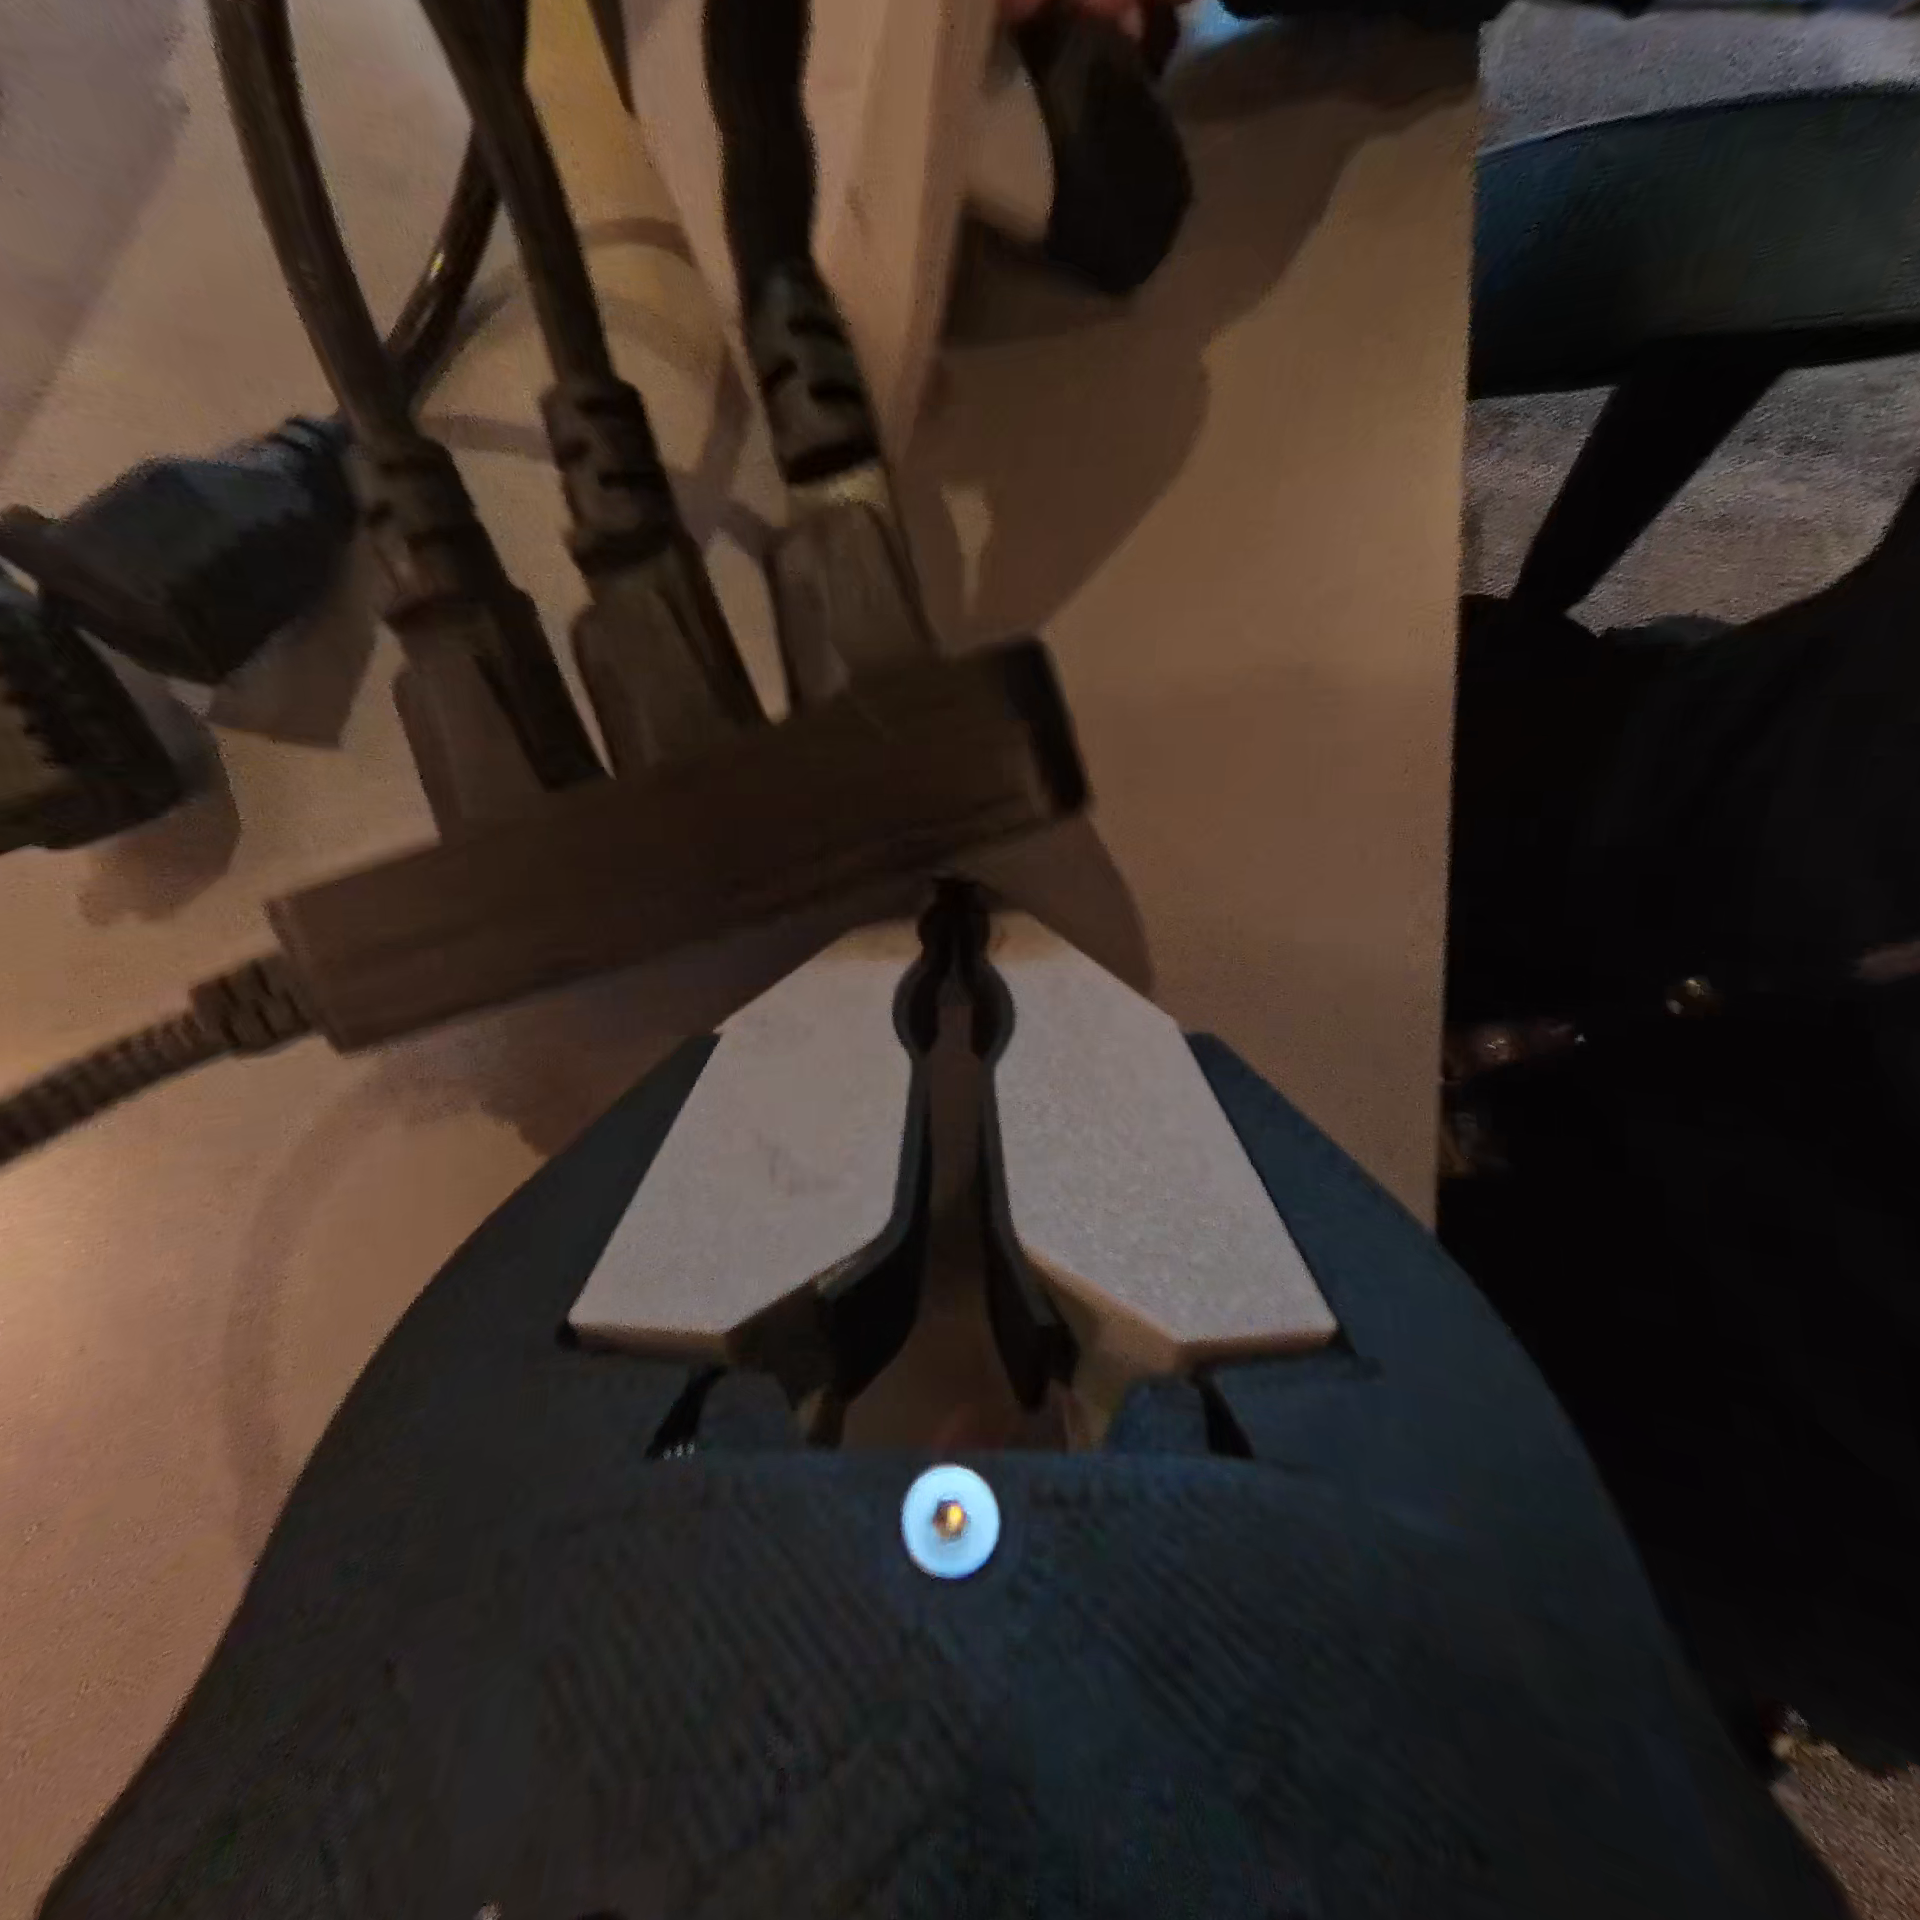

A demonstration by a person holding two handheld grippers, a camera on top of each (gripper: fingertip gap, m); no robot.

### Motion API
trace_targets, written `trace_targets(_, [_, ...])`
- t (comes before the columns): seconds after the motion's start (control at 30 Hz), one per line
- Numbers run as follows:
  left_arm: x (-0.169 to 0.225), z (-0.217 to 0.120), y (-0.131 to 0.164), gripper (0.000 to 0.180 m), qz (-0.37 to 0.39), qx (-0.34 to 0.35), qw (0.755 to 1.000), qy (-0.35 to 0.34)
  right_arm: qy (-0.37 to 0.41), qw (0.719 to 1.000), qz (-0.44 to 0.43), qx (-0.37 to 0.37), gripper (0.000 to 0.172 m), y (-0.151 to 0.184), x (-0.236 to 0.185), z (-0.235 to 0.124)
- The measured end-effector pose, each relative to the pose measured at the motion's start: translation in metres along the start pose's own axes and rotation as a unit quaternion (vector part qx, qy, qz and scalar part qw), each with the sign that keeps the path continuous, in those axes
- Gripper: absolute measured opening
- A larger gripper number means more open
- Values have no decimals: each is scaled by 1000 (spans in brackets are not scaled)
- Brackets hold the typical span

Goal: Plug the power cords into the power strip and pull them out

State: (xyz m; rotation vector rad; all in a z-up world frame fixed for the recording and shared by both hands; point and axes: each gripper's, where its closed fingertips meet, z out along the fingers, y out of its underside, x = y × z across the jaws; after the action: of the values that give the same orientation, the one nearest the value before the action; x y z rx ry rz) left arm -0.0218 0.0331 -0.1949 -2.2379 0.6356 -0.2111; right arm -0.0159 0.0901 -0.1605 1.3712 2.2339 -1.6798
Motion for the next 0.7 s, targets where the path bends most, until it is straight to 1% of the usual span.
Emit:
trace_targets(0.07, [-6,-2,3,0,-13,-23,1000,4,-4,1000,-16,-8,8,1,-3,1])
trace_targets(0.1, [-12,-4,5,6,-28,-29,999,-3,-7,1000,-17,-10,8,3,-3,0])
trace_targets(0.17, [-13,-7,7,43,-59,-24,998,9,-11,1000,-13,-14,8,6,-3,-2])
trace_targets(0.23, [-22,-7,10,72,-65,-27,997,-22,-14,1000,-9,-13,8,6,-2,-3])
trace_targets(0.3, [-29,-8,12,94,-63,-23,996,-58,-16,1000,-9,-12,8,6,-3,-2])
trace_targets(0.37, [-32,-12,15,107,-58,-32,995,-80,-17,1000,-12,-14,9,7,-4,-2])
trace_targets(0.43, [-31,-13,14,134,-45,-36,994,-92,-16,1000,-13,-17,9,7,-4,-1])
trace_targets(0.47, [-28,-14,13,143,-34,-36,994,-93,-16,1000,-12,-18,9,7,-4,-1])
trace_targets(0.53, [-28,-17,11,156,-19,-36,993,-110,-14,1000,-14,-19,9,8,-4,0])
trace_targets(0.57, [-33,-20,10,156,-17,-35,991,-130,-14,1000,-14,-19,9,8,-4,0])
trace_targets(0.63, [-40,-28,14,141,-23,-44,986,-160,-15,1000,-14,-19,9,8,-4,0])
trace_targets(0.67, [-45,-32,9,131,-41,-24,984,-171,-15,1000,-13,-19,9,8,-3,0])
trace_targets(0.7, [-47,-36,0,123,-73,8,983,-168,-14,1000,-13,-20,9,8,-3,0])
